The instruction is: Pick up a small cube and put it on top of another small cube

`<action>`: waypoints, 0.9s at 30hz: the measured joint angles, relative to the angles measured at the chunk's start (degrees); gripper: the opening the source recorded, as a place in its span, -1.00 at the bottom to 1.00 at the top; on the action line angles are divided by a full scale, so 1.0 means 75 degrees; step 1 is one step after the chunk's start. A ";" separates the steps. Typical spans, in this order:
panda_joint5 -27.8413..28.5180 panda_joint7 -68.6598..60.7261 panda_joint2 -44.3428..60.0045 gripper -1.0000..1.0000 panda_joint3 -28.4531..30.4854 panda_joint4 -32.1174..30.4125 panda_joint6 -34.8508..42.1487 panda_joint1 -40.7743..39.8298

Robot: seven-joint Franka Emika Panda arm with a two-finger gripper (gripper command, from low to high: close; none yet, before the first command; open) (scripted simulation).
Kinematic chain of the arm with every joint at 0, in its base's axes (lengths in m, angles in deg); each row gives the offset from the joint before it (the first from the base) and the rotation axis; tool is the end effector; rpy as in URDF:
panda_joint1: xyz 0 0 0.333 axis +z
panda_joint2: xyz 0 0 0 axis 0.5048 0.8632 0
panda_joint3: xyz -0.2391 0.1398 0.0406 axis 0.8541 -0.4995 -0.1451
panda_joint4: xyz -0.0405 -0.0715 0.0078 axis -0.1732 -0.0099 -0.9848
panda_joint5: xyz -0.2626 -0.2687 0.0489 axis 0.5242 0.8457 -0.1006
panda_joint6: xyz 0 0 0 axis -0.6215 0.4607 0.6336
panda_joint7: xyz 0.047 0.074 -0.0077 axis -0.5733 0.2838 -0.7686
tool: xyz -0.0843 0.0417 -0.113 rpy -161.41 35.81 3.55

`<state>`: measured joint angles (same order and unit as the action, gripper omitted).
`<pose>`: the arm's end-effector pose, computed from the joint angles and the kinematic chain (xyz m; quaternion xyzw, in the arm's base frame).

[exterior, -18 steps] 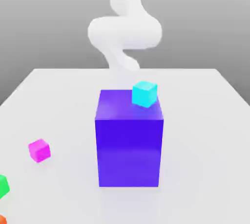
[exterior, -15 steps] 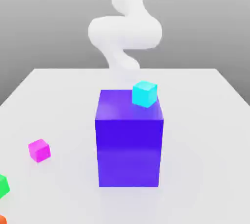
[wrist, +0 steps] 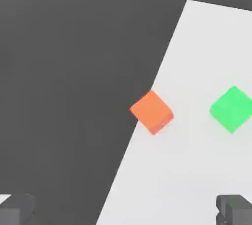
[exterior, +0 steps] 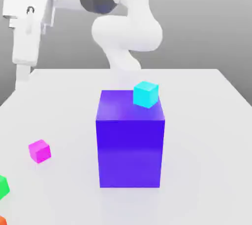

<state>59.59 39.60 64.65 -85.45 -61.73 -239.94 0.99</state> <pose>0.4007 -0.2168 0.3246 -0.4522 0.8774 -0.1363 0.0850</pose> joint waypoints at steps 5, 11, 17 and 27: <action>0.0091 0.1719 0.0929 0.00 0.0220 -0.0569 -0.0616 -0.0711; 0.0000 0.3639 0.2042 0.00 0.0622 -0.1252 -0.1356 -0.1502; -0.0520 0.4241 0.3439 0.00 0.0607 -0.1421 -0.2403 -0.1820; -0.0715 0.4099 0.4580 -1.00 0.0274 -0.1214 -0.3346 -0.2109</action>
<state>54.23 70.35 99.00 -83.40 -70.83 -265.03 -14.83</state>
